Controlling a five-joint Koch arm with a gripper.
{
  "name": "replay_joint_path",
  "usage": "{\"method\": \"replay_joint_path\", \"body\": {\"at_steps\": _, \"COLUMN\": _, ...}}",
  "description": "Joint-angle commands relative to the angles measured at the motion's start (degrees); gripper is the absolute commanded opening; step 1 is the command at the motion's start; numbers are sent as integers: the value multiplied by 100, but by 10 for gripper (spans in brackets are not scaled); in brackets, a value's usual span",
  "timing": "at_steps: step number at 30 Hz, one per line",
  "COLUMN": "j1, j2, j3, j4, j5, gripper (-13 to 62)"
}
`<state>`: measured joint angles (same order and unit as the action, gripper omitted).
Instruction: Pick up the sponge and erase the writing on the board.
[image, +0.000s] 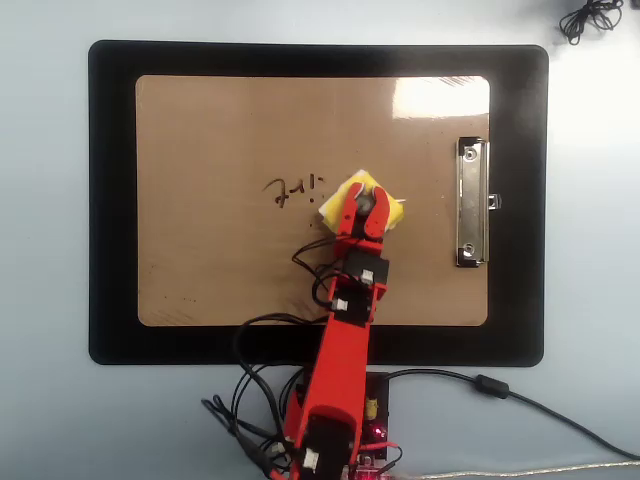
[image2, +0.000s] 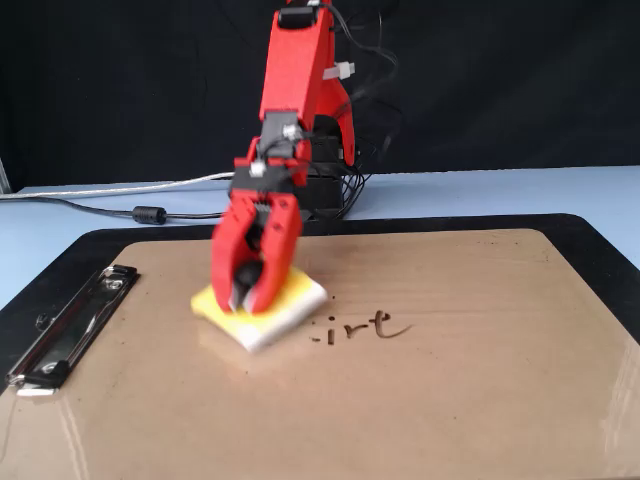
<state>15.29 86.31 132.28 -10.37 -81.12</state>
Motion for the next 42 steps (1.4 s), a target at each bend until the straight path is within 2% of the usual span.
{"method": "replay_joint_path", "body": {"at_steps": 1, "j1": 105, "j2": 387, "j3": 343, "j4": -18, "j5": 290, "gripper": -82}}
{"method": "replay_joint_path", "body": {"at_steps": 5, "j1": 35, "j2": 439, "j3": 554, "j4": -70, "j5": 255, "gripper": -81}}
{"method": "replay_joint_path", "body": {"at_steps": 10, "j1": -624, "j2": -1116, "j3": -1230, "j4": -62, "j5": 70, "gripper": -81}}
{"method": "replay_joint_path", "body": {"at_steps": 13, "j1": -940, "j2": -1591, "j3": -1626, "j4": -53, "j5": -246, "gripper": -81}}
{"method": "replay_joint_path", "body": {"at_steps": 15, "j1": -976, "j2": -1292, "j3": -1222, "j4": -26, "j5": -492, "gripper": -81}}
{"method": "replay_joint_path", "body": {"at_steps": 20, "j1": -1468, "j2": 536, "j3": 686, "j4": -53, "j5": -861, "gripper": -81}}
{"method": "replay_joint_path", "body": {"at_steps": 23, "j1": -1600, "j2": 756, "j3": 817, "j4": -35, "j5": -1107, "gripper": -81}}
{"method": "replay_joint_path", "body": {"at_steps": 30, "j1": -1582, "j2": -1635, "j3": -1670, "j4": -97, "j5": -993, "gripper": -81}}
{"method": "replay_joint_path", "body": {"at_steps": 32, "j1": -1591, "j2": -1854, "j3": -1872, "j4": -44, "j5": -1002, "gripper": -81}}
{"method": "replay_joint_path", "body": {"at_steps": 34, "j1": -1591, "j2": -1424, "j3": -1213, "j4": -114, "j5": -1011, "gripper": -81}}
{"method": "replay_joint_path", "body": {"at_steps": 39, "j1": -1529, "j2": 703, "j3": 773, "j4": -53, "j5": -984, "gripper": -81}}
{"method": "replay_joint_path", "body": {"at_steps": 42, "j1": -1477, "j2": 1257, "j3": 1204, "j4": -53, "j5": -949, "gripper": -81}}
